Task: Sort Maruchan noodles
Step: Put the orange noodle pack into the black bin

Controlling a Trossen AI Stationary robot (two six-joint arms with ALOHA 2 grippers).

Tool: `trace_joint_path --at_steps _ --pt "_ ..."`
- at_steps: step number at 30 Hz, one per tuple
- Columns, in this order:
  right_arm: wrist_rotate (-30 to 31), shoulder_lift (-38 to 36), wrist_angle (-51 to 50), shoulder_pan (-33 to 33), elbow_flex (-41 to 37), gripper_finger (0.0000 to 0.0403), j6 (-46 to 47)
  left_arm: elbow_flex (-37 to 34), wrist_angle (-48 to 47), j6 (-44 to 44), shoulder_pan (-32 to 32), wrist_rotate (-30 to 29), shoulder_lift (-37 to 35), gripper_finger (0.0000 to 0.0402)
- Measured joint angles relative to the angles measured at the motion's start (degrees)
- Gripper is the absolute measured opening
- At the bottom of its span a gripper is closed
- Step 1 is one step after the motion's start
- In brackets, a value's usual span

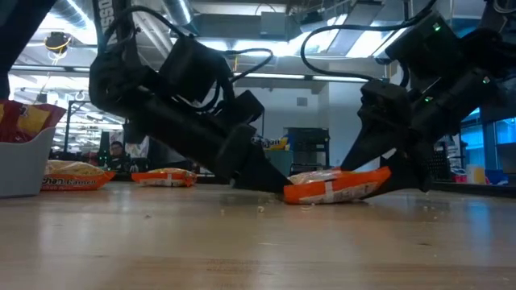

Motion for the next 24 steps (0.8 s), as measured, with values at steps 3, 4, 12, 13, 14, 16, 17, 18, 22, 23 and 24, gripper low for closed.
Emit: trace_joint_path --at_steps 3,4,12,13,14,16,17,18,22,23,24 --pt "1.69 0.00 0.09 0.00 0.00 0.0280 0.74 0.07 0.10 -0.33 -0.34 -0.18 0.72 0.0180" --pt "2.58 0.00 0.21 0.00 0.00 0.0280 0.78 0.06 0.13 -0.37 -0.44 -0.23 0.76 0.0180" --pt "-1.05 4.70 5.60 -0.79 0.70 0.0280 2.25 -0.05 1.03 -0.16 -0.57 -0.50 0.96 0.0180" --pt "-1.06 5.77 6.63 -0.79 1.02 0.0280 2.38 -0.08 1.05 -0.17 -0.57 -0.48 0.98 0.0180" --pt "-0.91 6.68 7.87 -0.79 1.17 0.0280 2.26 -0.10 1.03 -0.17 -0.57 -0.46 0.98 0.0180" --pt "-0.41 8.32 9.63 -0.78 1.70 0.0280 1.64 -0.10 1.07 -0.17 -0.57 -0.42 0.98 0.0180" --pt "-0.09 8.95 10.43 -0.76 2.01 0.0280 1.19 -0.10 1.06 -0.15 -0.57 -0.40 0.98 0.0180" --pt "0.03 9.46 10.75 -0.76 2.49 0.0280 0.65 -0.10 1.06 -0.18 -0.58 -0.38 0.98 0.0180" --pt "0.59 10.46 10.34 -0.76 4.29 0.0280 -0.85 -0.12 1.16 -0.32 -0.61 -0.38 0.98 0.0180" --pt "0.48 10.51 10.21 -0.76 4.50 0.0280 -1.41 -0.14 1.22 -0.30 -0.61 -0.36 0.98 0.0180" --pt "0.32 10.53 9.93 -0.76 4.72 0.0280 -2.16 -0.14 1.22 -0.32 -0.61 -0.33 0.98 0.0180"
